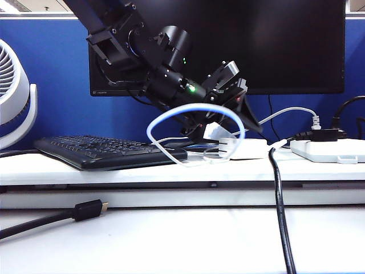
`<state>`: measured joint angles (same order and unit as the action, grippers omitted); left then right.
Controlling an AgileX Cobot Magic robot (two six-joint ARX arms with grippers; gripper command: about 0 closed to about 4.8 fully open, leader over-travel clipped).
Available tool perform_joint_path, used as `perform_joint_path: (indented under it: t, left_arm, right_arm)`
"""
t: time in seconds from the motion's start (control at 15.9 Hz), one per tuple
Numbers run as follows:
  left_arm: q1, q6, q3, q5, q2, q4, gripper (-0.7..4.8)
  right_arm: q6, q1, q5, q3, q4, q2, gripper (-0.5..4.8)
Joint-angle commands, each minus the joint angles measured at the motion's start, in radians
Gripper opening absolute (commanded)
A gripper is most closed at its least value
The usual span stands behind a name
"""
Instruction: Pick up the Type-C charging cable and the charging base, insert one end of the Type-C charger into the corresponding slot on the base, and finally place the plugged-in charger back on the table.
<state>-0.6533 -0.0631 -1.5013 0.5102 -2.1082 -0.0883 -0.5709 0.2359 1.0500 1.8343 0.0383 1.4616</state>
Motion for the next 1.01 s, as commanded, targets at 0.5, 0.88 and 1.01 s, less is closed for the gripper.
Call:
perform_joint_path:
  t: [0.5,0.88,1.01]
  left_arm:
    - [0.016,0.005,-0.006,-0.111,0.362,-0.024,-0.06]
    - [0.018,0.06,-0.006,-0.261,0.803,0.136,-0.06]
    - [0.019,0.12,-0.006,-0.277,0.969,0.272,-0.06]
  right_arm:
    - [0.026,0.0,0.034,0.003,0.014,-0.029,-0.05]
    - [0.087,0.0,-0.181,0.003,-0.083,-0.127,-0.05]
    - [0.226,0.0,-0.322,0.003,-0.242,-0.212,-0.05]
